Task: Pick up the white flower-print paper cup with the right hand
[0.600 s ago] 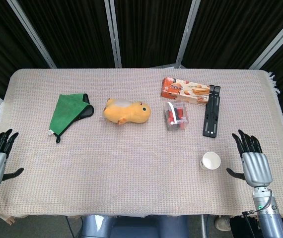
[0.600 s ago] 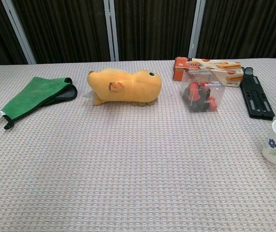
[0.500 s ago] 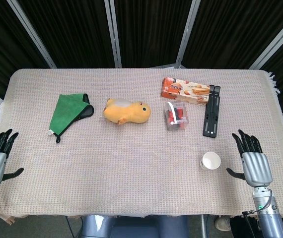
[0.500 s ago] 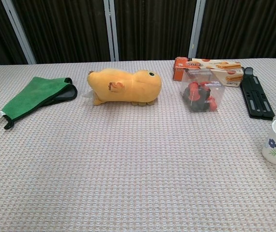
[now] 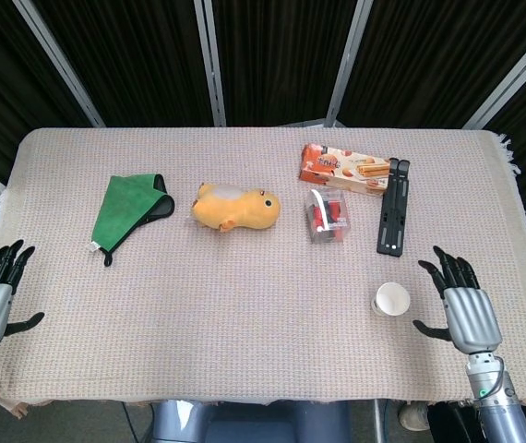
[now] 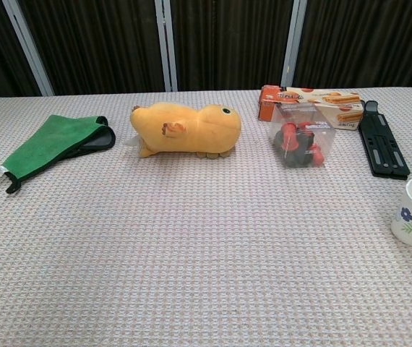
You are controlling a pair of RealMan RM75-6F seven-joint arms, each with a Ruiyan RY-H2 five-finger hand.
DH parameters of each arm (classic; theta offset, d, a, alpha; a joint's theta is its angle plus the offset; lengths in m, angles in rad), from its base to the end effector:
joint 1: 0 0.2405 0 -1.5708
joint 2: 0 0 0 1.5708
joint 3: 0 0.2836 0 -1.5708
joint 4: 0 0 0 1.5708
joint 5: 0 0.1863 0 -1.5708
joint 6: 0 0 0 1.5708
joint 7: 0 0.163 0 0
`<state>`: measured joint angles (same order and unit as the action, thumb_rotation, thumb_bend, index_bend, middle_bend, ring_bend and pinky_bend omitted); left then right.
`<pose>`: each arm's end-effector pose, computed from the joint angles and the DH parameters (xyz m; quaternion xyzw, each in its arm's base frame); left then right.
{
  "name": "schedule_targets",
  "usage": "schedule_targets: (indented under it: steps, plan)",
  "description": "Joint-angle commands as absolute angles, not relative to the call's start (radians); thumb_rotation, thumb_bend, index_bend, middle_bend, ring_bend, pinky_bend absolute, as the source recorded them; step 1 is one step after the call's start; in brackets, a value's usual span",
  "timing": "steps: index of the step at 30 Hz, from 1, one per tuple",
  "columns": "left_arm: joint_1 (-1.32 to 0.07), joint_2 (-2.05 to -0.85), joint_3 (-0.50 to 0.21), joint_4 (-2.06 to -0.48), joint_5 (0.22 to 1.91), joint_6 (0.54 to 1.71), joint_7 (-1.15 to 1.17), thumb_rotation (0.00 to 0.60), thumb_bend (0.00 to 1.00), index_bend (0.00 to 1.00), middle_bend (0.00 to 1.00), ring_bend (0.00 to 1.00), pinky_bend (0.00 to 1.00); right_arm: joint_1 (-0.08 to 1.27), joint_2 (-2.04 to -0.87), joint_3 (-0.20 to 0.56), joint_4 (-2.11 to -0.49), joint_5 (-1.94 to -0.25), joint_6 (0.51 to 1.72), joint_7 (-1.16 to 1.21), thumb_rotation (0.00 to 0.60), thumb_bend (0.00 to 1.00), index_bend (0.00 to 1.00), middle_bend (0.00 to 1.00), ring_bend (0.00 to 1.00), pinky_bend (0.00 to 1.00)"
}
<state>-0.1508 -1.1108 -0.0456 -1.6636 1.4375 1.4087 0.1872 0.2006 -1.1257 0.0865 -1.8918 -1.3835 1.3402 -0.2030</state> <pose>-0.3177 0.2192 0.1824 -0.6336 -0.3609 -0.3323 0.5982 -0.2659 -0.2321 0.1573 0.6131 -0.4342 0.3954 0.5285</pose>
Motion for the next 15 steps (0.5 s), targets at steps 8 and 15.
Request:
schedule_targets:
  steps: [8, 15]
  plan:
    - [-0.149, -1.111, -0.044, -1.666, 1.442, 1.413, 0.191, 0.6, 0.0, 0.0, 0.0, 0.0, 0.0, 0.264, -1.1, 0.082, -1.993, -1.309, 1.213, -0.277, 0.6, 0.13, 0.07, 0.0, 0.0, 0.0]
    - [-0.15, -1.11, -0.044, -1.664, 1.443, 1.412, 0.188, 0.6, 0.0, 0.0, 0.0, 0.0, 0.0, 0.332, -1.143, 0.111, -1.978, -1.143, 1.115, -0.332, 0.6, 0.14, 0.08, 0.0, 0.0, 0.0]
